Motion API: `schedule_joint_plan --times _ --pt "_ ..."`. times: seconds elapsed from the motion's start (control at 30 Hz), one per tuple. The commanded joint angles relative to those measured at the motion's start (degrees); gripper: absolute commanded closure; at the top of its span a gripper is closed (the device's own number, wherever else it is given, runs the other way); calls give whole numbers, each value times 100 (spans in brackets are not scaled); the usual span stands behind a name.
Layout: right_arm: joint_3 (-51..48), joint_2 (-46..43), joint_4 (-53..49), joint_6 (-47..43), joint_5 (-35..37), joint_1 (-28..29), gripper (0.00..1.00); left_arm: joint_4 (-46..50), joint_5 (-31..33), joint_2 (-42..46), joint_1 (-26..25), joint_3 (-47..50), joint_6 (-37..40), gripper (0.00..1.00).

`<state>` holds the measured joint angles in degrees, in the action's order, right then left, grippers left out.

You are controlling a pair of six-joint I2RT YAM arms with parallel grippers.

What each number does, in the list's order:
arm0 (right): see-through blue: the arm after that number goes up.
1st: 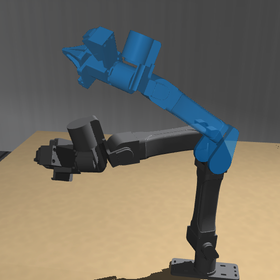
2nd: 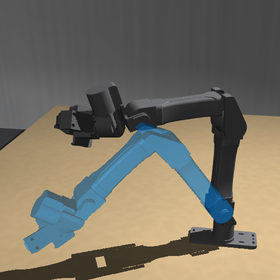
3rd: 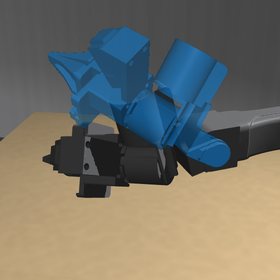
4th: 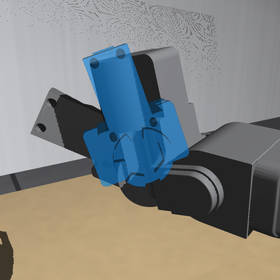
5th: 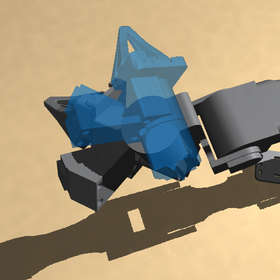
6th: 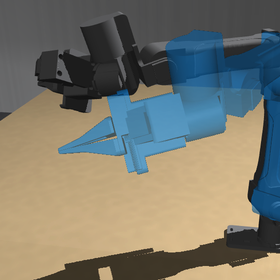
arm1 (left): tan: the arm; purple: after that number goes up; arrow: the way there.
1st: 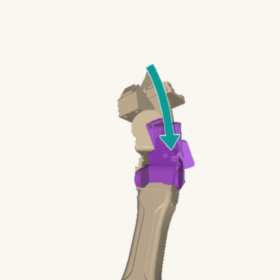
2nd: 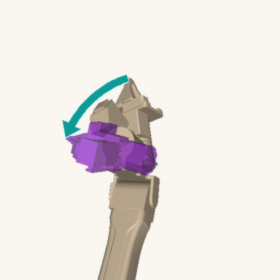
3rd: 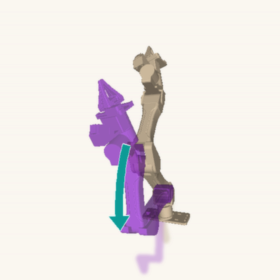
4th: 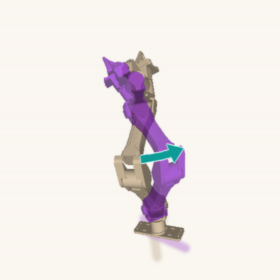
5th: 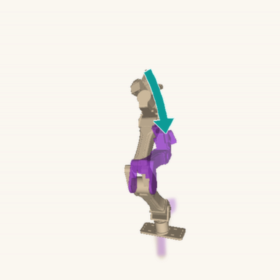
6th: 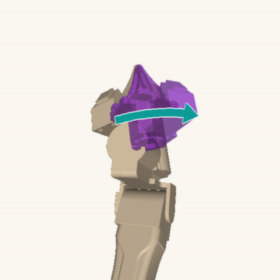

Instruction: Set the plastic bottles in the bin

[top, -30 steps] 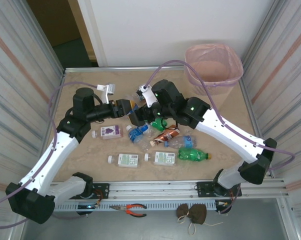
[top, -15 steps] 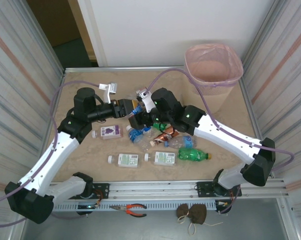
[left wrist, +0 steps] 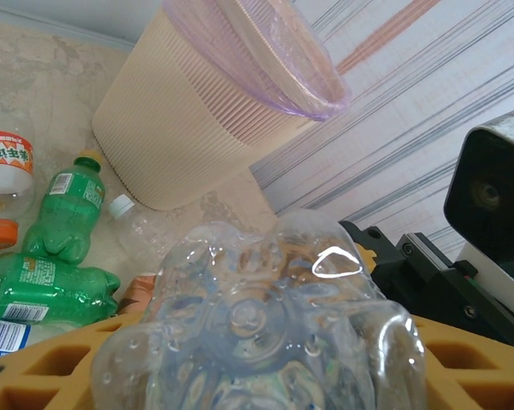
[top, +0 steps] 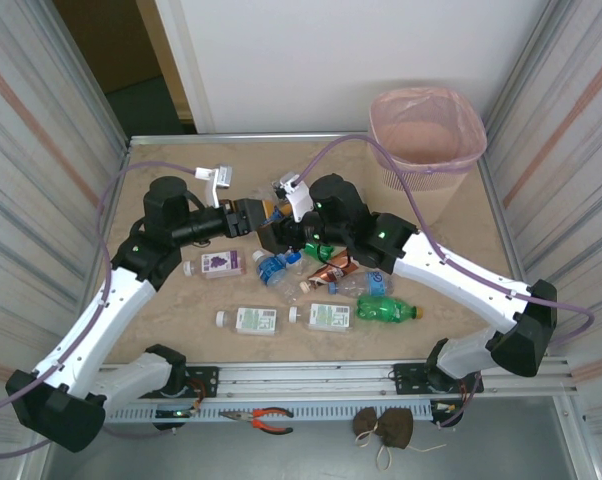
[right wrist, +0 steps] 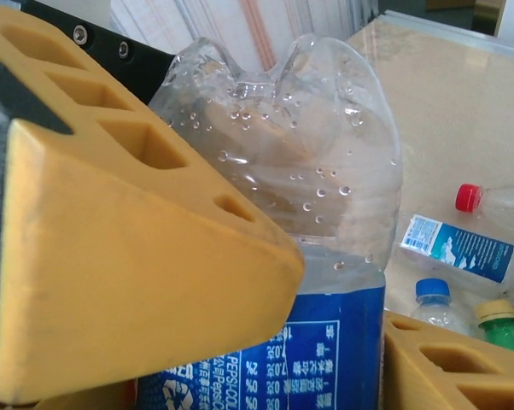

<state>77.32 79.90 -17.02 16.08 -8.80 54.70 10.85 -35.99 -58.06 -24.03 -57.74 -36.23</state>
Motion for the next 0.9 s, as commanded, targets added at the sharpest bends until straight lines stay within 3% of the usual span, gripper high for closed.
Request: schedule_joint_plan --times 0.0,0.5,0.67,0.87 --pt "-41 -209 127 27 -61 76 41 -32 37 111 -58 -201 -51 47" --pt "491 -392 -406 9 382 -150 45 427 764 426 -36 -692 142 26" --pt "923 -449 -888 1 329 -725 44 766 885 481 129 -814 255 24" --pt "1688 -344 -1533 6 -23 -1983 44 1040 936 566 342 -705 369 24"
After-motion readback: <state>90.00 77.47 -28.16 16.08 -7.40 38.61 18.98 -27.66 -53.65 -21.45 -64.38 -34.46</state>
